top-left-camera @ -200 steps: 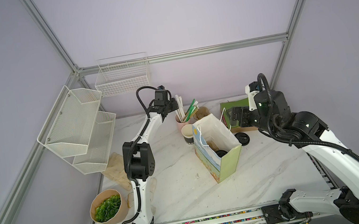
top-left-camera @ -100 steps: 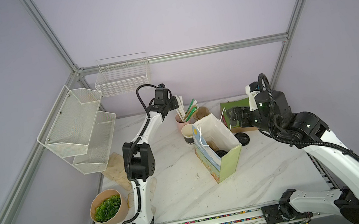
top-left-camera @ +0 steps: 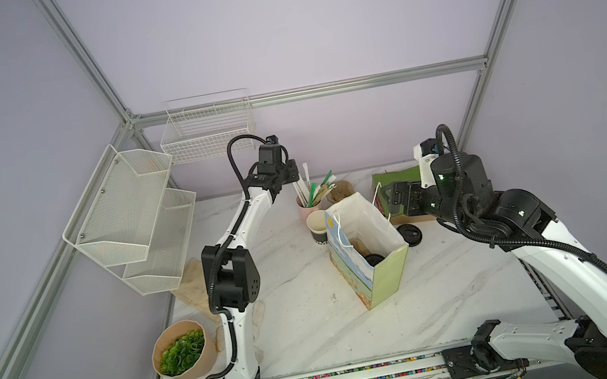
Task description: Pack the takeout coffee
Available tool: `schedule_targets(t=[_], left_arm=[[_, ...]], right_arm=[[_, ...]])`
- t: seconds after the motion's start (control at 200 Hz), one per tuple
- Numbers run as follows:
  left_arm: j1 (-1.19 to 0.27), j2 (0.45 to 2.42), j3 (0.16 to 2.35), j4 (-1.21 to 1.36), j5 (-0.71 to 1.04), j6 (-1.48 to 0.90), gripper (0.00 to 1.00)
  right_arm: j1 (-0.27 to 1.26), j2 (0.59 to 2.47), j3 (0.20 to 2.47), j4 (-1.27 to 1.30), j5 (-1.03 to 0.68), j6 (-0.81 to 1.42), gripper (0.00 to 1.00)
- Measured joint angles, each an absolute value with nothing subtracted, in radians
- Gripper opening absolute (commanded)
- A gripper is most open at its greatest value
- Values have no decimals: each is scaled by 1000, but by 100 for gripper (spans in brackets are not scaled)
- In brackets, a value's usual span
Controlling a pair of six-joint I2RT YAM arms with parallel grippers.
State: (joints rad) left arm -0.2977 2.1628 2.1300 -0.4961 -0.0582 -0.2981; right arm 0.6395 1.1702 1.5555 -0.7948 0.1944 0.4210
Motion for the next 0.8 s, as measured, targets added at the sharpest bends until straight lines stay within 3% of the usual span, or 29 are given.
schedule_targets(t=[0.8], left_arm=[[-344, 1953, 2167, -520, -58, -268, 0]], right_arm=[[640, 1170, 1538, -788, 216, 463, 97]])
